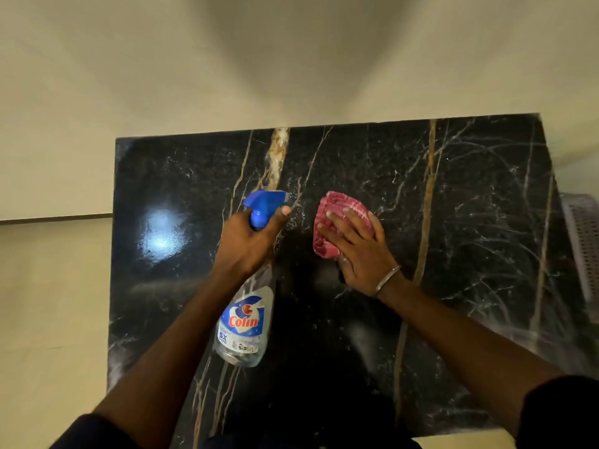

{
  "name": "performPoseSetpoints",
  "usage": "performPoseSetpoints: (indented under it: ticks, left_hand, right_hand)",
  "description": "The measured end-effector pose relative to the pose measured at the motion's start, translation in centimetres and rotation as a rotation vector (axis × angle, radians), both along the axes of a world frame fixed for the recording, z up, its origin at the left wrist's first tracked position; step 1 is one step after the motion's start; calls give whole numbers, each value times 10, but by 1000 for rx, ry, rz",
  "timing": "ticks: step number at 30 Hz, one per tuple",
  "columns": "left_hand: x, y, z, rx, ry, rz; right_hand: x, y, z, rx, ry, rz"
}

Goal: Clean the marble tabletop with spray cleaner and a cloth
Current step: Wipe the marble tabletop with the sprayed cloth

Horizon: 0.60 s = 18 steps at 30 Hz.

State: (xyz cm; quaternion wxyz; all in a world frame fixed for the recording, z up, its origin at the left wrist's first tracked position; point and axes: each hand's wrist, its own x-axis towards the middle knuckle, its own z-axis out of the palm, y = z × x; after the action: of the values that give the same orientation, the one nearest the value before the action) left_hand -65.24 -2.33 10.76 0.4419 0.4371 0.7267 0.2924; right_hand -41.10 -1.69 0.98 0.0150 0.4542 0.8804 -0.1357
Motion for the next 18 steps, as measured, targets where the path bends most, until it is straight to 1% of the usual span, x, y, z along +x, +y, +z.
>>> performPoseSetpoints:
  ticks: [3, 7, 10, 13, 18]
  left_hand:
    - [12, 2, 0, -8, -18, 2]
    - [24, 5, 3, 5, -15, 16]
    - [32, 7, 8, 3, 5, 25]
    - [36, 9, 7, 11, 3, 47]
    - [52, 10, 2, 7, 11, 51]
  right_hand:
    - [3, 18, 2, -30, 9, 25]
    - [-9, 105, -3, -45, -52, -82]
    - [-9, 150, -3, -42, -85, -65]
    - [2, 132, -6, 3, -53, -52]
    - [61, 25, -1, 21, -25, -18]
